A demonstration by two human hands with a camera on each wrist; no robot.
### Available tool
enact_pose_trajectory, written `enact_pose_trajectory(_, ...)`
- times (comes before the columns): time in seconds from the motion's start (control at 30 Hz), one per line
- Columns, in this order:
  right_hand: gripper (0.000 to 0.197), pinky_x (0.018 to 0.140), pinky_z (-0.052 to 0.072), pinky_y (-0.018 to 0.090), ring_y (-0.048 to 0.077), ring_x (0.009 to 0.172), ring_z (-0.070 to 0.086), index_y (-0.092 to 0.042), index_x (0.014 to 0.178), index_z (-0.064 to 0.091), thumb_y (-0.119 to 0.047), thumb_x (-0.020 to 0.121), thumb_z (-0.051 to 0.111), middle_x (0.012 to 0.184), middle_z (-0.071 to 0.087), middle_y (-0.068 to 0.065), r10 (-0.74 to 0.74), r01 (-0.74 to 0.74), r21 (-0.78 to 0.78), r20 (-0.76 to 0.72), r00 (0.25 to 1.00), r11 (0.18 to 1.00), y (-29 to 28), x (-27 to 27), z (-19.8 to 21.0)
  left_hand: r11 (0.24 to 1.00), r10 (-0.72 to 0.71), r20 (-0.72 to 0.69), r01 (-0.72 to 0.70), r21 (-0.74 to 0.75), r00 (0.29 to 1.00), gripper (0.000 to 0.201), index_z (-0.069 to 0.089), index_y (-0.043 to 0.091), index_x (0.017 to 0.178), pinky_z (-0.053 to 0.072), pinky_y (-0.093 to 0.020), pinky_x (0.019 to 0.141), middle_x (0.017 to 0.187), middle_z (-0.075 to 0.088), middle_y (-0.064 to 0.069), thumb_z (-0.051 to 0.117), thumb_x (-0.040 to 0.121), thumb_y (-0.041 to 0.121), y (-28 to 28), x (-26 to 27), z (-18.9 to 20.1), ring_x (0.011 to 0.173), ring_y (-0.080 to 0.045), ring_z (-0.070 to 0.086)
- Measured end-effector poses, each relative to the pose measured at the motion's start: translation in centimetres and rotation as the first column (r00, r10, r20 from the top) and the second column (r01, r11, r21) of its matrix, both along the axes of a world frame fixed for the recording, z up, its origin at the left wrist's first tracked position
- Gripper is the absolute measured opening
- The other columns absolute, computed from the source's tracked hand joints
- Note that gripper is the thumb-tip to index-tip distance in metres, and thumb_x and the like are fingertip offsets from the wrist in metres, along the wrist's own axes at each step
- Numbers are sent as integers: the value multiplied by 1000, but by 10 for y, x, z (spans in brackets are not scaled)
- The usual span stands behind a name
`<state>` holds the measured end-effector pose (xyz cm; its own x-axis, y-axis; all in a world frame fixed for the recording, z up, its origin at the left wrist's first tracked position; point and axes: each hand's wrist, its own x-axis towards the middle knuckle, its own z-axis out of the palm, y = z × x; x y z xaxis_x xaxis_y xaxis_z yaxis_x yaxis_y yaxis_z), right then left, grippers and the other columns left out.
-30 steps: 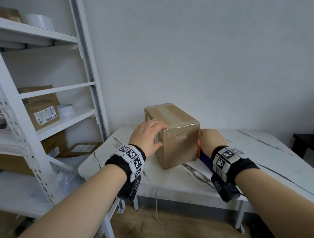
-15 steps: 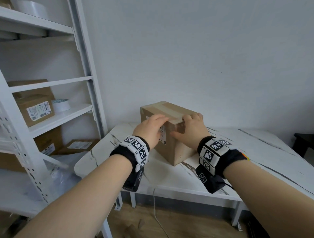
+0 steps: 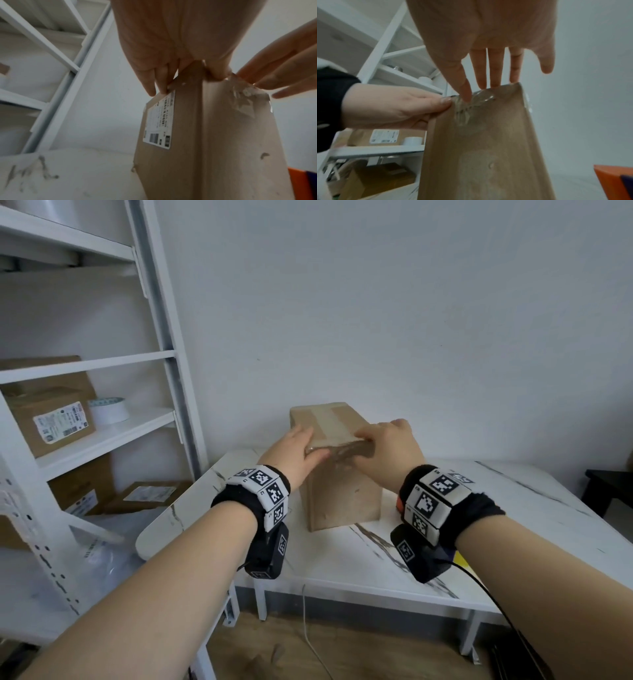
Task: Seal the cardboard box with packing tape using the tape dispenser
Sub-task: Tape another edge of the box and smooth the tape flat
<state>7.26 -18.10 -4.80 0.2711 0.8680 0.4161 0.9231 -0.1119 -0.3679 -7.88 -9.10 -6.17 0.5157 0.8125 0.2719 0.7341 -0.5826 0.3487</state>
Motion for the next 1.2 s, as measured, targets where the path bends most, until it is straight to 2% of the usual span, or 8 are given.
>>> enact_pose_trajectory(0.1, 44, 95, 44, 31, 29, 115, 55, -17, 125, 60, -12, 82, 55, 118, 66, 11, 33, -35, -15, -100, 994, 999, -3, -2, -2, 997, 48, 70, -52, 58, 996, 46, 43, 22, 141, 28, -35, 115, 151, 38, -7, 46, 97, 33, 7, -9, 0, 139, -23, 35)
enact_pose_trajectory(0.27, 34, 87, 51, 40, 34, 102, 61, -11, 110, 67, -8, 86, 43, 103, 71, 14, 111, -107, 67, -57, 992, 992, -4, -31, -7, 932, 242, 26, -240, 270, 970, 38, 60, 26, 123, 39, -35, 98, 131, 53, -3, 49, 88, 16, -2, -12, 3, 123, -27, 45)
enact_pose_trajectory(0.47, 50, 92, 48, 25, 23, 99, 64, -11, 113, 69, 9, 80, 37, 98, 74, 9, 240, -217, 113, -272, 932, 970, 3, -28, -6, 991, 127, -35, -125, 47, 991, 70, 52, 18, 127, 28, -44, 113, 137, 48, -9, 37, 68, 55, -1, -7, 3, 135, -36, 31)
enact_pose_trajectory(0.57, 51, 93, 47, 24, 23, 104, 64, -12, 117, 67, 9, 82, 36, 104, 74, 9, 208, -183, 110, -291, 934, 977, 7, -17, -5, 991, 116, -21, -115, 70, 993, 80, 41, 20, 140, 15, -40, 120, 153, 33, -7, 53, 74, 64, 1, -7, -3, 146, -30, 16)
enact_pose_trajectory(0.7, 52, 94, 42, 21, 22, 115, 59, -20, 119, 66, 5, 84, 37, 121, 67, 5, 171, -165, 48, -206, 964, 985, 20, -4, -6, 986, 118, 4, -118, 120, 993, 75, 58, 15, 119, 29, -38, 113, 127, 56, -5, 55, 72, 73, 4, -2, 0, 133, -32, 36)
enact_pose_trajectory(0.77, 50, 99, 43, 28, 24, 120, 54, -25, 120, 65, 1, 85, 40, 133, 57, 5, 143, -141, 25, -138, 980, 990, 28, 3, -4, 985, 96, -11, -93, 148, 995, 65, 61, 14, 111, 36, -36, 103, 115, 60, -5, 55, 77, 68, 5, 1, 4, 120, -29, 46)
enact_pose_trajectory(1.1, 51, 118, 22, 42, 24, 147, 10, -25, 140, 41, -33, 90, 50, 154, 29, -1, -55, 67, -201, 68, 996, 977, 54, 54, 3, 986, -158, 17, 157, 54, 987, 45, 55, 23, 133, 36, -22, 104, 138, 55, 3, 58, 90, 11, 31, -21, 18, 124, -16, 53)
enact_pose_trajectory(1.2, 43, 109, 36, 43, 22, 145, 20, -32, 133, 46, -26, 90, 47, 149, 39, -1, -80, 110, -251, 130, 988, 962, 58, 56, 8, 990, -121, -25, 122, 70, 992, 47, 56, 24, 132, 33, -21, 104, 141, 53, 3, 53, 90, 3, 47, -20, 21, 128, -16, 50)
